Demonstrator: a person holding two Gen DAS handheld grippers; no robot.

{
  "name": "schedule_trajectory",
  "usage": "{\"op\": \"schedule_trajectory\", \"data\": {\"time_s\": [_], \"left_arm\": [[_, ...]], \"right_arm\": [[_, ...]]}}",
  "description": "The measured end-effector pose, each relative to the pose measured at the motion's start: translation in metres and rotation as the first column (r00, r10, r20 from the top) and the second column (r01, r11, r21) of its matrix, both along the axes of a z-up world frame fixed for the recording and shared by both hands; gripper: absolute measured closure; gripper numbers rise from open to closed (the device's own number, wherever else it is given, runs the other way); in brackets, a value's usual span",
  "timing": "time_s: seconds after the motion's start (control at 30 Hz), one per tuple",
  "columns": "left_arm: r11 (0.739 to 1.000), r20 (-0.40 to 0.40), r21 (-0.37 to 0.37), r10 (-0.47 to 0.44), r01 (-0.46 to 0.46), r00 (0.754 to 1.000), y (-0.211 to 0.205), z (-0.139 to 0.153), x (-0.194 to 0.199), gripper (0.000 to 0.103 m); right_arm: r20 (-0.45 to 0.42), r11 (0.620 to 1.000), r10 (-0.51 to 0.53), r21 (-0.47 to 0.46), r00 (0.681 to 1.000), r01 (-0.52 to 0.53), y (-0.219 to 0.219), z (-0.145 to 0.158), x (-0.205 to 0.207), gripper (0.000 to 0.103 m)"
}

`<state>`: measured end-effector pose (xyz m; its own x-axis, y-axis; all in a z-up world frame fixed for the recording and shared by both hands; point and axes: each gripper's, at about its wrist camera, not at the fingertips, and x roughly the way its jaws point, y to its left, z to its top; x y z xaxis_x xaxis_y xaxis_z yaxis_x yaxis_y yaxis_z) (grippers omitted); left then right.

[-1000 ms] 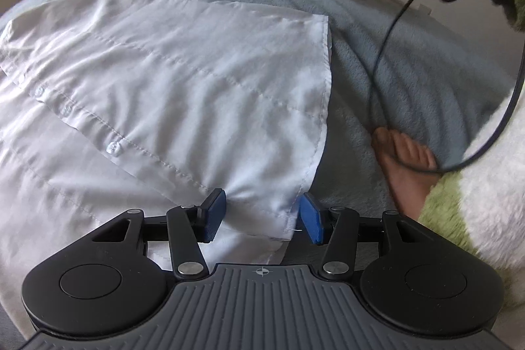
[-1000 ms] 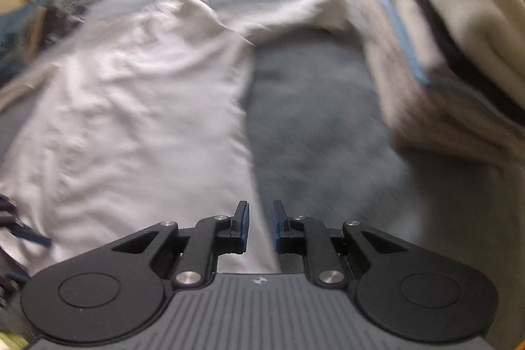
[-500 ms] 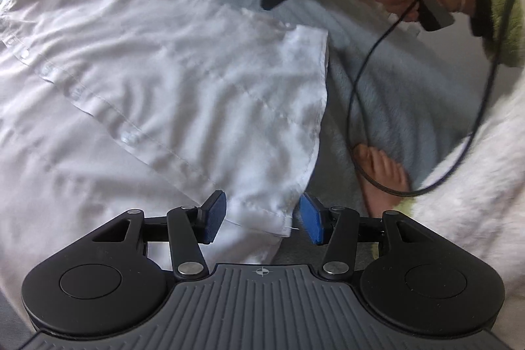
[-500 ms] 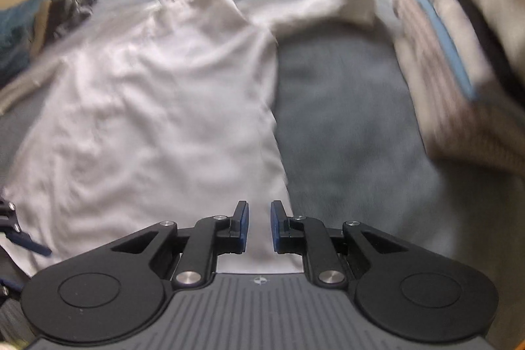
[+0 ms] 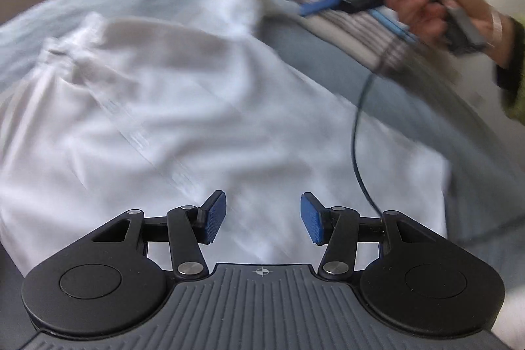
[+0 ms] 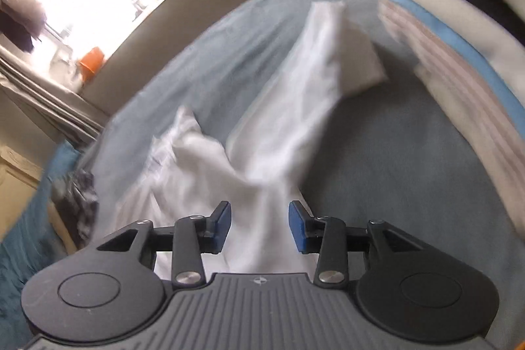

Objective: Fold clothes

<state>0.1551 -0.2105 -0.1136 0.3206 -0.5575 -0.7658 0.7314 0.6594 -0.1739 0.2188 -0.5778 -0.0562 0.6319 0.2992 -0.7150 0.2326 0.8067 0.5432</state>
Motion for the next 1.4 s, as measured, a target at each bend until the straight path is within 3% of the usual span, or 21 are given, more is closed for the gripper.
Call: {"op": "schedule_trajectory", "data": {"time_s": [0.23, 0.4, 0.57, 0.63, 0.73, 0.77, 0.8, 0.83, 1.03, 1.2, 1.4], "left_arm": [[0.98, 0.07, -0.029, 0.201, -0.199, 0.977, -0.042, -0.014, 0.106, 0.053], [0.946, 0.082, 0.016, 0.322, -0.324, 0.943, -0.063, -0.04, 0.154, 0.054], [0.938, 0.082, 0.024, 0.342, -0.345, 0.936, -0.065, -0.053, 0.161, 0.054], [0.943, 0.101, 0.029, 0.328, -0.333, 0.939, -0.065, -0.054, 0.159, 0.053], [0.949, 0.122, 0.031, 0.309, -0.315, 0.943, -0.066, -0.056, 0.156, 0.053], [0.949, 0.121, 0.027, 0.309, -0.314, 0.943, -0.065, -0.056, 0.155, 0.053], [0.949, 0.119, 0.023, 0.311, -0.316, 0.943, -0.064, -0.057, 0.154, 0.053], [0.948, 0.116, 0.018, 0.313, -0.317, 0.943, -0.063, -0.057, 0.154, 0.053], [0.949, 0.114, 0.021, 0.311, -0.315, 0.944, -0.063, -0.059, 0.154, 0.053], [0.948, 0.112, 0.025, 0.313, -0.318, 0.943, -0.063, -0.058, 0.153, 0.053], [0.944, 0.122, 0.04, 0.321, -0.328, 0.939, -0.066, -0.058, 0.155, 0.053]], "right_arm": [[-0.05, 0.988, -0.151, -0.048, 0.987, 0.149, -0.023, -0.021, 0.089, 0.053], [-0.083, 0.994, 0.001, 0.105, 0.997, 0.008, -0.008, -0.032, 0.152, 0.049], [-0.277, 1.0, 0.02, 0.002, 0.961, -0.02, 0.015, -0.063, 0.225, 0.047], [-0.261, 1.0, -0.017, -0.021, 0.965, 0.012, 0.013, -0.065, 0.221, 0.048], [-0.236, 0.997, -0.072, -0.054, 0.969, 0.061, 0.009, -0.068, 0.214, 0.067], [-0.227, 0.995, -0.091, -0.065, 0.97, 0.078, 0.008, -0.069, 0.212, 0.075], [-0.218, 0.993, -0.109, -0.076, 0.97, 0.094, 0.006, -0.07, 0.21, 0.096], [-0.209, 0.99, -0.127, -0.086, 0.97, 0.111, 0.005, -0.071, 0.208, 0.103], [-0.129, 0.96, -0.266, -0.123, 0.955, 0.25, -0.008, -0.073, 0.187, 0.103], [-0.038, 0.883, -0.468, -0.071, 0.883, 0.464, -0.032, -0.071, 0.152, 0.103], [-0.079, 0.823, -0.568, -0.02, 0.82, 0.568, -0.048, -0.091, 0.134, 0.102]]}}
